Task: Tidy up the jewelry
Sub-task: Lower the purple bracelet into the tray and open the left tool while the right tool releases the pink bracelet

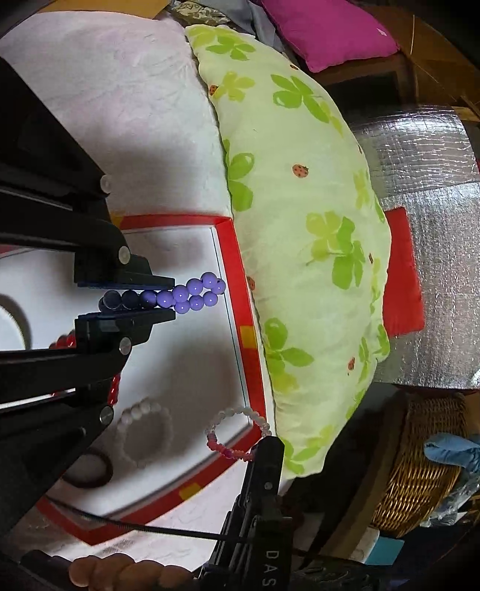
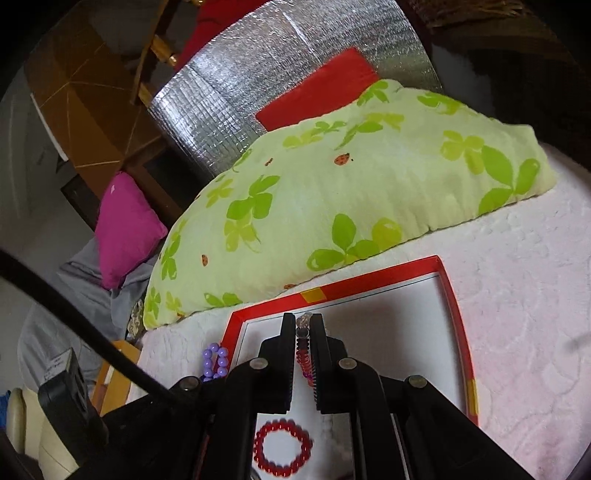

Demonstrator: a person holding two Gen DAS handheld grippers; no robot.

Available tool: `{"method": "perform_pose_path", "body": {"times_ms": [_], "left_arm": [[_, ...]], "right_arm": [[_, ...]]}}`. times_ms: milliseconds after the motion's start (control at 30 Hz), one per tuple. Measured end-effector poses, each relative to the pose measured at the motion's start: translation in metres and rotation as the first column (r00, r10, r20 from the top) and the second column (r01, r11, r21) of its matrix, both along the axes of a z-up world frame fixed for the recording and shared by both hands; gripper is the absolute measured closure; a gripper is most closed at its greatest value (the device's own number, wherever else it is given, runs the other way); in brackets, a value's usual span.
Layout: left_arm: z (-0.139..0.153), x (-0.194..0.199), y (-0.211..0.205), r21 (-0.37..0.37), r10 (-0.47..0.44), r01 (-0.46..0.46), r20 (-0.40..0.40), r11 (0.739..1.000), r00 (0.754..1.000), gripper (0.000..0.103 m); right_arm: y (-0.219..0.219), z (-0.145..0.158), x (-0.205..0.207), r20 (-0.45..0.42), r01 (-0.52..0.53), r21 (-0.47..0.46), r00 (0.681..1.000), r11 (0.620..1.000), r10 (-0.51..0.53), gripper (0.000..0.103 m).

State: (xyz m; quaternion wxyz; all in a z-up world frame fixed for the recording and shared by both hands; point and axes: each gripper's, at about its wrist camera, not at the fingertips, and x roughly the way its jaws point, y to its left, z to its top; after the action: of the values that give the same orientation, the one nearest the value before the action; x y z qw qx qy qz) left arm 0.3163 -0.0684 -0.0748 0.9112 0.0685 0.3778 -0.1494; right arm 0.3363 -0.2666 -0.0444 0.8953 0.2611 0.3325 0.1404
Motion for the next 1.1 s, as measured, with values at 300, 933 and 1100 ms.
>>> {"method": "perform_pose_path", "body": {"times_ms": [300,933,1100], "left_arm": [[-0.004,0.005,0.001,0.029,0.007,-0.007,0.003,1.000,1.000,0.093],[-0.019,0.006,-0.007,0.053,-0.005,0.007,-0.038,0.999,0.999,0.093],[-0.022,0.007,-0.008,0.065,-0.005,0.008,-0.055,0.998,0.998,0.093]], "right_arm": [[-0.003,-0.023,0.022,-0.069,0.017,0.039,0.998,0.999,-0.014,0.095],[-0.002,-0.037,0.029,-0.111,0.024,0.037,0.994,0.999,-0.020,0.094],[-0.004,-0.042,0.032,-0.123,0.032,0.034,0.992,0.999,-0.028,0.094]]}}
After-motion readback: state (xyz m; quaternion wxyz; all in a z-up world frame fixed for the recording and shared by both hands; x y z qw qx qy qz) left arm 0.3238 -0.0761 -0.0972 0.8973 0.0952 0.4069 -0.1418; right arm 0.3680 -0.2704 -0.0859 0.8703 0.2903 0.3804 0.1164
